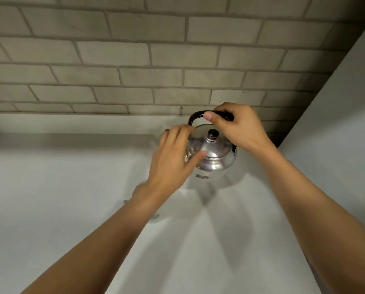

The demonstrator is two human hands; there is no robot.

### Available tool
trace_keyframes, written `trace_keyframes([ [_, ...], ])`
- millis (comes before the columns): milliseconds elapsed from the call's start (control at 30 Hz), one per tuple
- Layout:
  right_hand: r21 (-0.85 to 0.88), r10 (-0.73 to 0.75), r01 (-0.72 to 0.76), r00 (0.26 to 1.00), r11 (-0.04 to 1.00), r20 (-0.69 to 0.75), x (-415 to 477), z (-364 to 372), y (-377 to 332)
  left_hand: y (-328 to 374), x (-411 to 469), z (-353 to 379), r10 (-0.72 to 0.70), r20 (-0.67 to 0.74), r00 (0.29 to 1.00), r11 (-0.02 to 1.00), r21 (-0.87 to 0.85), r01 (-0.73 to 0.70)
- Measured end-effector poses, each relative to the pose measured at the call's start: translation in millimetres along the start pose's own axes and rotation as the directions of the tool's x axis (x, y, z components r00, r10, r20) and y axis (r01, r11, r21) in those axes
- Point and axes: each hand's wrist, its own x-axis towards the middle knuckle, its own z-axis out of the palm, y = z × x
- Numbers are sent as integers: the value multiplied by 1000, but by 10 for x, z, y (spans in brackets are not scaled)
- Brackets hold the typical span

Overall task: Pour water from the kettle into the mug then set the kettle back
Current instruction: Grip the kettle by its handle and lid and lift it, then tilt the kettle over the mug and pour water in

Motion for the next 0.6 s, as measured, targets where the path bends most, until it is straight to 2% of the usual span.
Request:
trace_keyframes([
  [133,-15,-38,39,999,999,25,-330,-121,-167,147,-501,74,75,98,992,987,131,-88],
  [367,-80,-42,51,993,996,109,-803,-110,-286,276,-938,188,-28,242,970,977,213,-25],
  [600,-108,-101,119,982,987,160,-1003,-128,-339,386,-1181,255,-108,261,959,993,76,92],
])
